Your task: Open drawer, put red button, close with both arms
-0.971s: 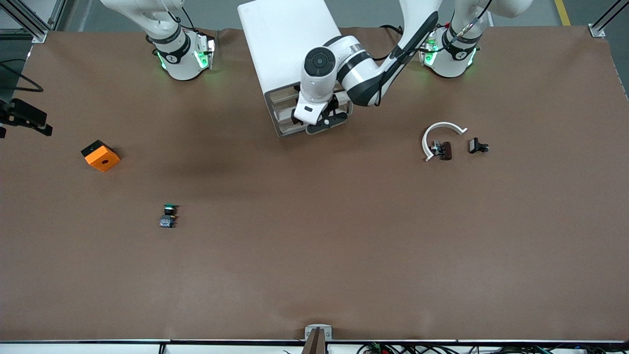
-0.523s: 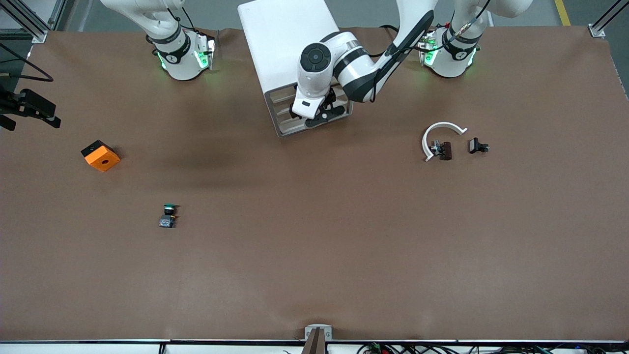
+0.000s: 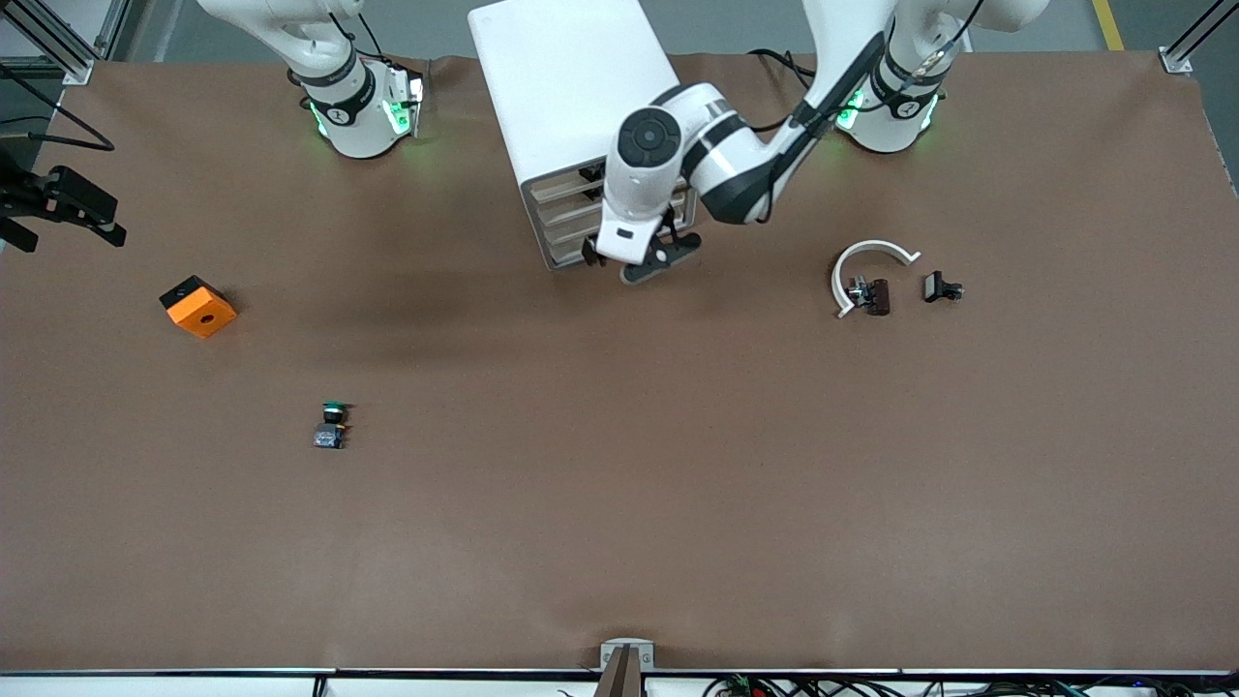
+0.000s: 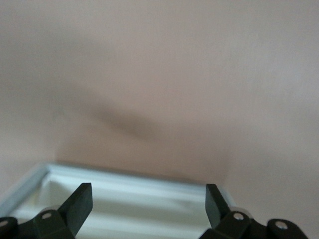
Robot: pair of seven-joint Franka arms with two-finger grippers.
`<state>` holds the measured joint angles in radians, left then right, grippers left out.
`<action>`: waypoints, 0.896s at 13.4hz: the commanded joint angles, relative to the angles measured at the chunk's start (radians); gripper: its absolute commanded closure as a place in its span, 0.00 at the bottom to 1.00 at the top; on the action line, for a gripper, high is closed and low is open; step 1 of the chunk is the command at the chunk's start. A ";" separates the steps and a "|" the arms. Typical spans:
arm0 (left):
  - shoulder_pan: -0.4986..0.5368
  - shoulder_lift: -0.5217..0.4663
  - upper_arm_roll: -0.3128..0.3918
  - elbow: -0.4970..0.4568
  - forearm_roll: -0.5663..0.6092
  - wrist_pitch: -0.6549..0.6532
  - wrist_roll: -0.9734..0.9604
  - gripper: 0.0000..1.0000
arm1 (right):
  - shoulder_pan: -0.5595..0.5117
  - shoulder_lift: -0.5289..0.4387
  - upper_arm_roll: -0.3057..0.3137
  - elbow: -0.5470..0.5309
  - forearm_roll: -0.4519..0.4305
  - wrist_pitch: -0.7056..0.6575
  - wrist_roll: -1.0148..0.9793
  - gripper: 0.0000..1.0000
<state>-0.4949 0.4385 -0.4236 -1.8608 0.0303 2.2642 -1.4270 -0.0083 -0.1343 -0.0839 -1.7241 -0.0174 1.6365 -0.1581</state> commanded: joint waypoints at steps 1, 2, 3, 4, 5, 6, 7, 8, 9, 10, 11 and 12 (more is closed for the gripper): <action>0.094 -0.012 -0.011 0.025 0.066 -0.022 0.008 0.00 | -0.001 -0.033 0.003 -0.034 0.011 0.017 0.011 0.00; 0.125 -0.014 -0.011 0.037 0.085 -0.022 0.017 0.00 | 0.001 -0.034 0.003 -0.035 0.013 0.016 0.014 0.00; 0.156 -0.015 -0.011 0.045 0.108 -0.023 0.029 0.00 | 0.001 -0.036 0.001 -0.034 0.013 0.016 0.018 0.00; 0.191 -0.018 -0.011 0.048 0.134 -0.023 0.037 0.00 | 0.001 -0.036 0.001 -0.034 0.013 0.013 0.041 0.00; 0.220 -0.033 -0.011 0.054 0.151 -0.023 0.036 0.00 | 0.001 -0.041 0.001 -0.034 0.013 0.010 0.067 0.00; 0.254 -0.044 -0.011 0.060 0.152 -0.023 0.036 0.00 | 0.001 -0.047 0.001 -0.032 0.013 0.005 0.074 0.00; 0.295 -0.062 -0.012 0.068 0.154 -0.023 0.043 0.00 | 0.001 -0.054 0.001 -0.034 0.013 0.005 0.075 0.00; 0.324 -0.079 -0.012 0.074 0.154 -0.023 0.069 0.00 | -0.001 -0.057 0.001 -0.032 0.014 -0.003 0.080 0.00; 0.352 -0.104 -0.012 0.075 0.154 -0.034 0.112 0.00 | -0.001 -0.065 0.000 -0.031 0.016 -0.010 0.106 0.00; 0.389 -0.134 -0.012 0.080 0.154 -0.072 0.176 0.00 | 0.004 -0.067 0.001 -0.032 0.017 -0.013 0.138 0.00; 0.441 -0.150 -0.014 0.113 0.154 -0.124 0.275 0.00 | 0.005 -0.068 0.003 -0.031 0.017 -0.015 0.144 0.00; 0.482 -0.152 -0.015 0.158 0.152 -0.187 0.375 0.00 | 0.005 -0.068 0.003 -0.031 0.017 -0.018 0.144 0.00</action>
<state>-0.0867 0.3243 -0.4242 -1.7496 0.1715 2.1753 -1.1865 -0.0074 -0.1731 -0.0826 -1.7259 -0.0145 1.6193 -0.0441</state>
